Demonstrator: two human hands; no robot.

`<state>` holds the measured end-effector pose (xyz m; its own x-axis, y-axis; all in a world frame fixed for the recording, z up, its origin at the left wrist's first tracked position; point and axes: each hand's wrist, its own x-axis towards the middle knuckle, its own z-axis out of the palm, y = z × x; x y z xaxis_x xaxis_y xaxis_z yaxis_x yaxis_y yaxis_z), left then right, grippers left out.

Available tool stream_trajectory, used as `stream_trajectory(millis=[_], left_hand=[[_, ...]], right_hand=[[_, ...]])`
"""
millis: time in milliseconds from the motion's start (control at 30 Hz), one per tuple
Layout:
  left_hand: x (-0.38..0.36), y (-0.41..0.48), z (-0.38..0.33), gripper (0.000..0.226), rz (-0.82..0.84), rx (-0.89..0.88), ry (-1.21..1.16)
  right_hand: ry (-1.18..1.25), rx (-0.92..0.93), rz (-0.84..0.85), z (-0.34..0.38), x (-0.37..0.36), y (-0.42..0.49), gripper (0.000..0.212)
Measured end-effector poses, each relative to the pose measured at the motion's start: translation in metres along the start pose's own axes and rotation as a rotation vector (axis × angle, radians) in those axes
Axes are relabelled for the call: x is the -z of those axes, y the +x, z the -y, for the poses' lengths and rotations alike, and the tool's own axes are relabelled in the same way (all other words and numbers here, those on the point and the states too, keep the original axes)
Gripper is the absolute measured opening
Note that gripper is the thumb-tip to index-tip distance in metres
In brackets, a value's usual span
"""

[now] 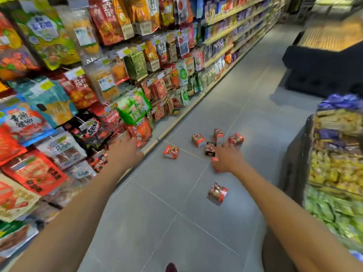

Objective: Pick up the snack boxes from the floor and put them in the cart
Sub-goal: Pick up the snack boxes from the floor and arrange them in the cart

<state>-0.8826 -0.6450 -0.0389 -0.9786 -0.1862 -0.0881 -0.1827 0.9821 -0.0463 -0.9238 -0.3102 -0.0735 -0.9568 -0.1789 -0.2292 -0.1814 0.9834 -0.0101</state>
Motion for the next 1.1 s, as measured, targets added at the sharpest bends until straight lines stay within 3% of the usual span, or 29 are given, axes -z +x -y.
stream_trajectory(millis=[300,467,667,1100], left_hand=[[-0.044,0.131,-0.044,0.058,0.131,-0.126,0.008],[-0.063,0.222,-0.066,0.061,0.211,-0.206,0.002],[-0.082,0.318,-0.097,0.055,0.302,-0.318,-0.022],[-0.166,0.486,-0.157,0.049,0.421,-0.339,-0.102]], right_hand=[[0.036,-0.147,0.17,-0.051,-0.037,0.087,0.061],[0.075,-0.201,0.269,-0.058,-0.044,0.151,0.071],[0.163,-0.242,0.268,-0.063,-0.056,0.221,0.061],[0.332,-0.353,0.354,-0.124,-0.137,0.36,0.063]])
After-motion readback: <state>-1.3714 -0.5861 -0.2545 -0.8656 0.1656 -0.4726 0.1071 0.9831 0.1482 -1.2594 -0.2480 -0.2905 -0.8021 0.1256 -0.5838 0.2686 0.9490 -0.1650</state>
